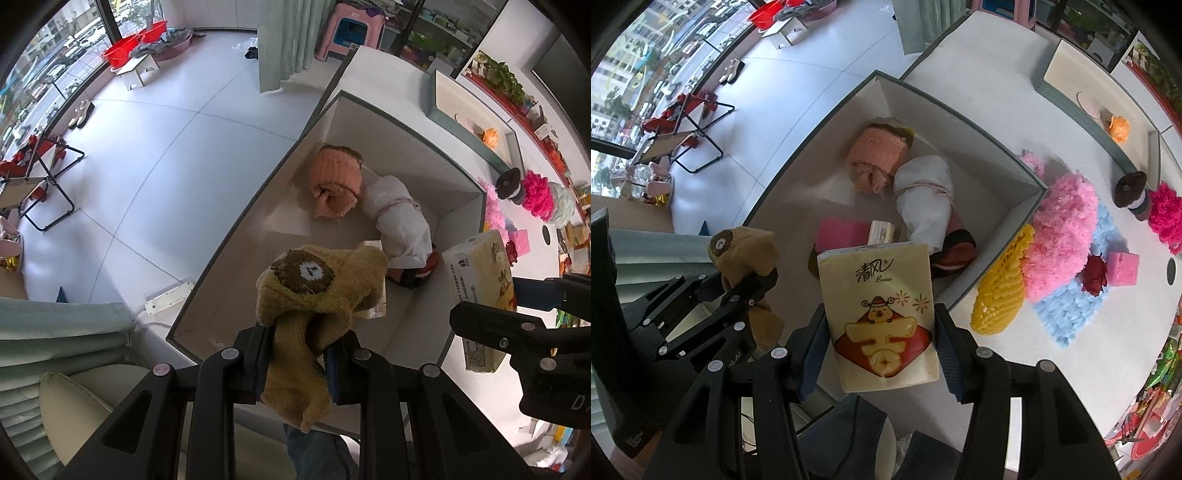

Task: Organize soft objects
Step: 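Carry the tan sock over the grey box with the left gripper while the right gripper carries the tissue pack, then open the left gripper dropping the sock while the right gripper drops the tissue pack into the box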

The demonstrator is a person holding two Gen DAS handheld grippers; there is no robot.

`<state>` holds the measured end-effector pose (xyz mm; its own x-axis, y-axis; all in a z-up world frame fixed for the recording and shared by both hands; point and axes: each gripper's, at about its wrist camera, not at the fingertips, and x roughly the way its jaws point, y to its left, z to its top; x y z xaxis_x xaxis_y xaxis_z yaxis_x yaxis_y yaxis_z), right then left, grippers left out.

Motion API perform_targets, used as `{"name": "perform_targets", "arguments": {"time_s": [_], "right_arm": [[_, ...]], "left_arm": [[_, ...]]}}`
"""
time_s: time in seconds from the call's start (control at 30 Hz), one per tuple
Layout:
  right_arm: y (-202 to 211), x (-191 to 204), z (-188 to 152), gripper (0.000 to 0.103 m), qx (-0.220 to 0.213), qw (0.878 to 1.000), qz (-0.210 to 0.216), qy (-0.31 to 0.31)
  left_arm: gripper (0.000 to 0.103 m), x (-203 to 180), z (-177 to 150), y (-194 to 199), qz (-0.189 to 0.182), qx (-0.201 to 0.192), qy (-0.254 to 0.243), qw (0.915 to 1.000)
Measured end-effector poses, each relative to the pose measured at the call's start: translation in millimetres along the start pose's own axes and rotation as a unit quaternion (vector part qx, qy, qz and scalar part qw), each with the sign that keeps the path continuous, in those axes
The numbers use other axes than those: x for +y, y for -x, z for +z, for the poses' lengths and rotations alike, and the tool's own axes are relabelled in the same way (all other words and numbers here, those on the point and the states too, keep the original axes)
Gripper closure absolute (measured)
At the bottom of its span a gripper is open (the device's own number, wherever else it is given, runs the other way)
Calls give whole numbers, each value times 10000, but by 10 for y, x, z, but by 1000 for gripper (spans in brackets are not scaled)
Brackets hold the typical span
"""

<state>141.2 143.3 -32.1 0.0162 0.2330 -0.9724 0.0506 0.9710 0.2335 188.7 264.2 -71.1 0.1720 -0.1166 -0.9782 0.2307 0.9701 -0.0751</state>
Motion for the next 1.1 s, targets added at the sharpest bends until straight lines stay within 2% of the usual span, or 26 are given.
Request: {"name": "perform_targets", "arguments": {"time_s": [0.53,0.57,0.6,0.63,0.67,0.7,0.8,0.87,1.0,1.03,1.1], "right_arm": [[-141,31,106,44,146,9998,-88,69],[-147,30,116,44,151,9998,-107,74],[-148,31,125,44,152,9998,-135,71],[-151,26,134,44,161,9997,-142,67],[-149,17,140,43,156,9998,-136,43],[-139,3,150,41,140,9998,-108,4],[-108,-40,161,25,91,9999,-30,-72],[-84,-56,163,20,66,9999,17,-89],[-23,-66,147,16,-71,10000,15,-58],[-3,-65,141,13,-127,9999,-9,-63],[41,-74,132,0,-258,9996,-34,-95]], "left_arm": [[77,-16,32,-64,-42,42,-19,10000],[74,-20,34,-69,-8,56,-13,10000],[59,-17,37,-71,12,70,-8,10000],[39,-15,40,-71,80,62,9,9999],[28,-7,38,-60,190,8,28,9998],[14,7,35,-43,224,-56,65,9997],[12,65,30,-9,87,-108,178,9997],[0,106,37,-38,-40,35,278,9996],[0,128,33,-21,-41,34,338,9994],[0,128,29,-7,-20,15,332,9994],[0,125,26,7,35,46,307,9995]]}}
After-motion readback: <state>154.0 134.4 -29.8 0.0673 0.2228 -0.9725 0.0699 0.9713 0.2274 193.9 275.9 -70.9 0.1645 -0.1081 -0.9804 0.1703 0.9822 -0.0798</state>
